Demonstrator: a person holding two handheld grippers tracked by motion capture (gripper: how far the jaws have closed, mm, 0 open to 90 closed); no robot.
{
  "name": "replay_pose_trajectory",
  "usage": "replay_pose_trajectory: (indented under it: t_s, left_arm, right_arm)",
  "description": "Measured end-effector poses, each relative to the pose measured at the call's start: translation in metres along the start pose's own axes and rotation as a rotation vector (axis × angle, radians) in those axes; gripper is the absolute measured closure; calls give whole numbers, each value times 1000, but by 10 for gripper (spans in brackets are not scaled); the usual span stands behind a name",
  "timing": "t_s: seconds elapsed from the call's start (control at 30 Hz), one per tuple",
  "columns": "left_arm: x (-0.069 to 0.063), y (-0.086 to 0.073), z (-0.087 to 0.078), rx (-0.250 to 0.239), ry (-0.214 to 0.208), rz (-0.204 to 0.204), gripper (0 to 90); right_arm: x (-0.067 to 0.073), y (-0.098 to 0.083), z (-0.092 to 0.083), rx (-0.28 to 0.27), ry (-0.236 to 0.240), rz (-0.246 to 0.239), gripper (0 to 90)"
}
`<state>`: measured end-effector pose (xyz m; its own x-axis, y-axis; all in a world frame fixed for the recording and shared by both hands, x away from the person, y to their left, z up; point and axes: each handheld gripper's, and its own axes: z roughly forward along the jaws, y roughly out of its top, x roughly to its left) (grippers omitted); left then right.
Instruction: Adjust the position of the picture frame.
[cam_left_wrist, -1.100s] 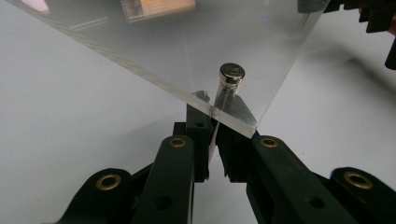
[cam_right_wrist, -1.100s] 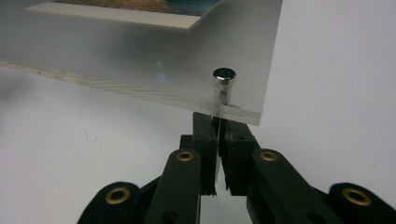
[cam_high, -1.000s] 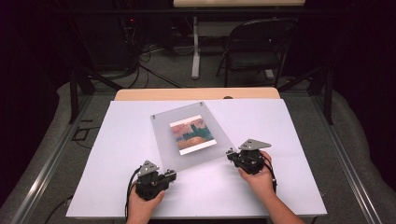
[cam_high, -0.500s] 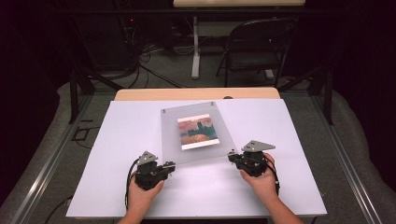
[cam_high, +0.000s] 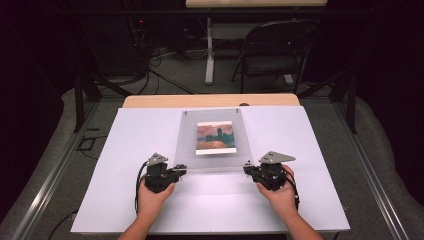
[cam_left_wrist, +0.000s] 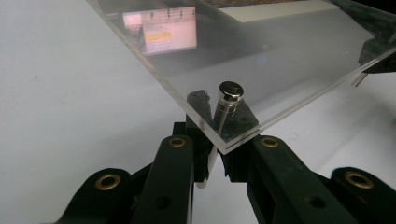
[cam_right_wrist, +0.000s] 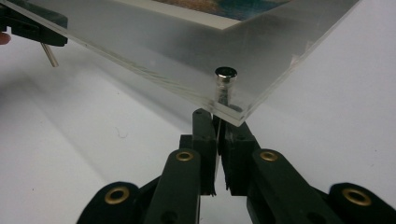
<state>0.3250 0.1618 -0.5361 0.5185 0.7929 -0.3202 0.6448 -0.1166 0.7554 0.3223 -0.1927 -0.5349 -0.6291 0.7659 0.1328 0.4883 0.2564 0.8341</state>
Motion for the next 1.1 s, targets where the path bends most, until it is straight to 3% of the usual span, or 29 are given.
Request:
replay_pose_trajectory:
  t_s: [0.27, 1.1]
  left_arm:
    - [7, 7, 5, -8, 1, -24, 824]
    - [9, 20, 17, -36, 2, -32, 824]
  right_arm:
    - [-1, 1, 4, -11, 1, 5, 851]
    - [-15, 10, 10, -40, -32, 42, 851]
